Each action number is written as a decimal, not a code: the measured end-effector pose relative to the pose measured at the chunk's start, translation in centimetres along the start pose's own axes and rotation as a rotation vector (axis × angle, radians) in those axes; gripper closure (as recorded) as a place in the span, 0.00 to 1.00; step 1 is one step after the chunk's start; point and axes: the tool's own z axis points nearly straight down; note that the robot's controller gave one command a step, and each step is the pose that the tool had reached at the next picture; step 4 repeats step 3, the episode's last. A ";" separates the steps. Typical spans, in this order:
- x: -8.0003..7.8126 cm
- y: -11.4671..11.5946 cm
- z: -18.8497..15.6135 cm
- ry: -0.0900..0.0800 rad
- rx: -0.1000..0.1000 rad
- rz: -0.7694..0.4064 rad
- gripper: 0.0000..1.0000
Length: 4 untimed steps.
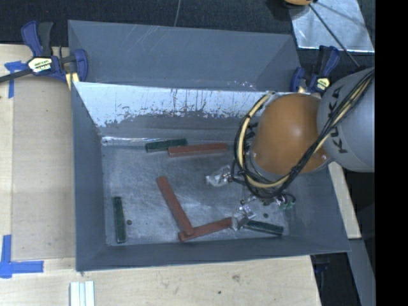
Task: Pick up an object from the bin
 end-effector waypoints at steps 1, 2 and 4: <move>0.9 1.8 4.2 -0.030 0.005 0.063 1.00; 0.9 1.8 4.2 -0.030 0.005 0.063 1.00; -1.3 1.3 -15.0 -0.013 0.004 -0.126 1.00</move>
Offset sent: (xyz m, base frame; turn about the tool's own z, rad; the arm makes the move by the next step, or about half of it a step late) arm 0.0000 0.0000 0.0000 0.0000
